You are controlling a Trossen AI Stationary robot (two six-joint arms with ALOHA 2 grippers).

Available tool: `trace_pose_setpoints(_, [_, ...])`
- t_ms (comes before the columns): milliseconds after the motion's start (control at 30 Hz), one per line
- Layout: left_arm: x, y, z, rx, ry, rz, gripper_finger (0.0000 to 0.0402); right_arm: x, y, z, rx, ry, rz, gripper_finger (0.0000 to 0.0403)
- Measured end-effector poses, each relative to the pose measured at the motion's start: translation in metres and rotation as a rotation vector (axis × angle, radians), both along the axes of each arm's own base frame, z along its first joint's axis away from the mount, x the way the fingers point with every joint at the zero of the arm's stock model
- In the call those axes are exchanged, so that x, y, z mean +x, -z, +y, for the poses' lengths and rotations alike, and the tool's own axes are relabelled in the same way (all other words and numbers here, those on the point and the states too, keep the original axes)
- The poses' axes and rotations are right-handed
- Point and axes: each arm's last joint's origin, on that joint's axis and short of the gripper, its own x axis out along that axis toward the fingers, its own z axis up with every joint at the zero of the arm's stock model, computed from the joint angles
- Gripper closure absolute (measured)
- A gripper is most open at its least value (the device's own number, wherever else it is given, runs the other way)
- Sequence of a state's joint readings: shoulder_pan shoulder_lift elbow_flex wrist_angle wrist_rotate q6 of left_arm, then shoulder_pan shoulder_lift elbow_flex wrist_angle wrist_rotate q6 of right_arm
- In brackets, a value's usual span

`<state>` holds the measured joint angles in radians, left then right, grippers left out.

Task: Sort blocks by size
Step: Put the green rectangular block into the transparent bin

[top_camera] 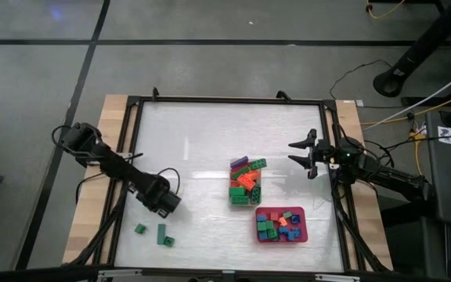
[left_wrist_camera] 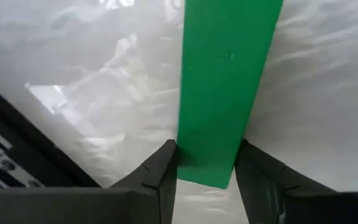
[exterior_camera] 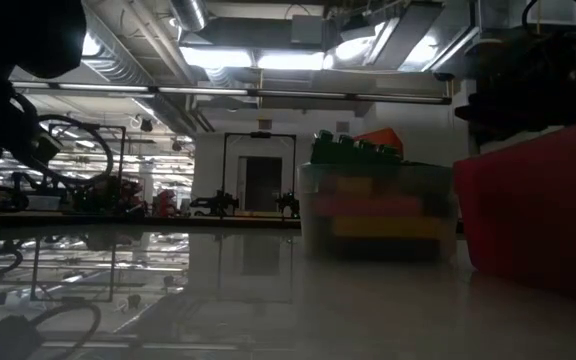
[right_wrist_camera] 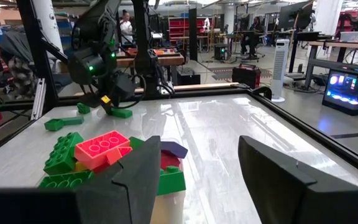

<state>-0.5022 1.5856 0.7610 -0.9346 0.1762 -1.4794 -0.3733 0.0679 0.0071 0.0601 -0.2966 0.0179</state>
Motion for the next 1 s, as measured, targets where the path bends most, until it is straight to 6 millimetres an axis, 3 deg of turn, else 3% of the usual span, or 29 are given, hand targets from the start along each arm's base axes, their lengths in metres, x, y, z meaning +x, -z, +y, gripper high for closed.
trace_pose_setpoints(267, [0.002,0.001,0.001,0.009,0.096,-0.036,0.026,0.0,0.0,0.0,0.0,0.0,0.0,0.0189])
trace_pose_setpoints(500, [0.012,-0.005,0.004,0.042,0.041,-0.073,0.0292,0.0,0.0,0.0,0.0,0.0,0.0,0.0189])
trace_pose_setpoints(767, [0.045,-0.018,0.015,0.146,0.1,-0.303,0.0284,0.0,0.0,0.0,0.0,0.0,0.0,0.0189])
trace_pose_setpoints(1000, [0.088,-0.031,0.035,0.127,0.196,-0.621,0.0287,0.0,0.0,0.0,0.0,0.0,0.0,0.0189])
